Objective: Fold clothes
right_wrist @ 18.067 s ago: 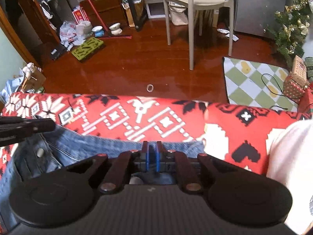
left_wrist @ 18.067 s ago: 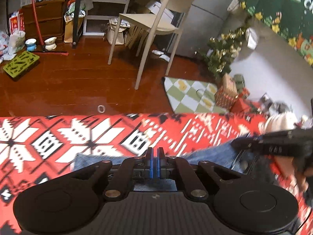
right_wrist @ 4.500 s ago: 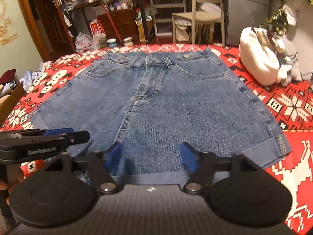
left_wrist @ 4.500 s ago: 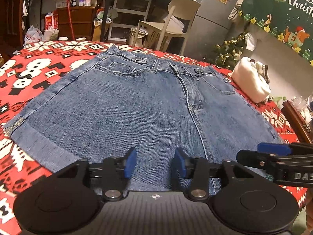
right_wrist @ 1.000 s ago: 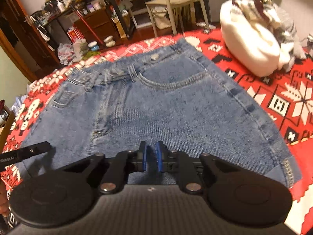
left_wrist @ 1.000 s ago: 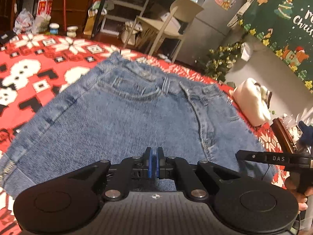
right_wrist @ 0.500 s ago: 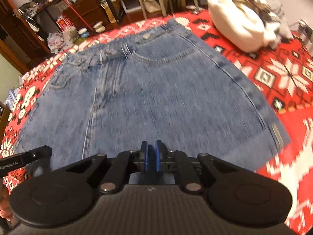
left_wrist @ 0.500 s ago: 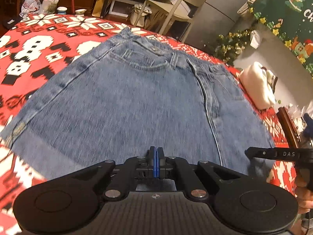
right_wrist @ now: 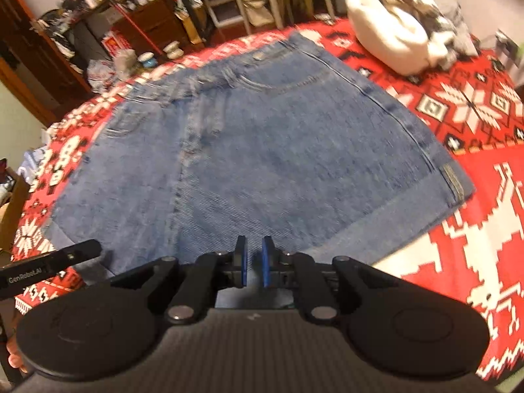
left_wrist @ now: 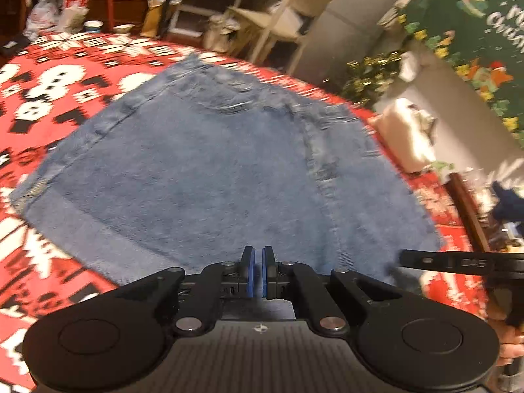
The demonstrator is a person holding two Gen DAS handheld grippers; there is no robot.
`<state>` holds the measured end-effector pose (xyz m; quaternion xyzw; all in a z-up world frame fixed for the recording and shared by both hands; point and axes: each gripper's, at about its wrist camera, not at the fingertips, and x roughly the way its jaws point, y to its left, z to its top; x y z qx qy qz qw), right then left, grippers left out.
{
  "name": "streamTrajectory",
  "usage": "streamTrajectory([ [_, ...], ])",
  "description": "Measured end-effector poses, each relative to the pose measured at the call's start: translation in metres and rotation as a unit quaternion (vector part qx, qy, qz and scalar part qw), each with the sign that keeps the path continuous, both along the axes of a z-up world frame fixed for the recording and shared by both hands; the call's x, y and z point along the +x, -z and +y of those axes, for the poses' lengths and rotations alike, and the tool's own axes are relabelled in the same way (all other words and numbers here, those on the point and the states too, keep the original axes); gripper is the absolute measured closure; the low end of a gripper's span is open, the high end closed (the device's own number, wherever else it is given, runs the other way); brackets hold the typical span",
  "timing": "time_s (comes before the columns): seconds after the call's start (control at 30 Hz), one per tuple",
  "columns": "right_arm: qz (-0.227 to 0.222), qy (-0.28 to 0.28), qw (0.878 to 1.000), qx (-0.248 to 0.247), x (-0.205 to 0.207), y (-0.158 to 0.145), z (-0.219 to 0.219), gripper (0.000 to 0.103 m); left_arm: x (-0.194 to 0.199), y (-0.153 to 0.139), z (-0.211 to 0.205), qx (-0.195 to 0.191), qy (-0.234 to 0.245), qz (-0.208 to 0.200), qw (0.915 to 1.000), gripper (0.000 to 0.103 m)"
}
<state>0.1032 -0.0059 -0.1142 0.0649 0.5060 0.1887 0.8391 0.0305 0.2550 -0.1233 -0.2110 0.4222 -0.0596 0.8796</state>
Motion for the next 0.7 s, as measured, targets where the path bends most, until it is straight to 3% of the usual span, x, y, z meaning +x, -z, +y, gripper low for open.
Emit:
streamTrajectory([
  [0.1,-0.007,-0.019,1.000,0.010,-0.001,-0.001,0.008,0.093,0.006,0.003,-0.010,-0.024,0.028,-0.006,0.9993,0.101],
  [0.23,-0.012,-0.042,0.999,0.009,0.002,0.003,0.022,0.093,0.014,0.009,-0.026,-0.027,0.054,-0.007,0.9981,0.101],
  [0.4,0.000,-0.066,0.998,-0.022,0.004,0.017,0.038,0.094,0.020,0.018,-0.046,0.003,0.071,0.011,0.9974,0.100],
  [0.7,-0.006,-0.093,0.994,-0.052,-0.017,0.014,0.043,0.093,0.007,0.014,-0.058,0.047,0.078,0.014,0.9957,0.099],
])
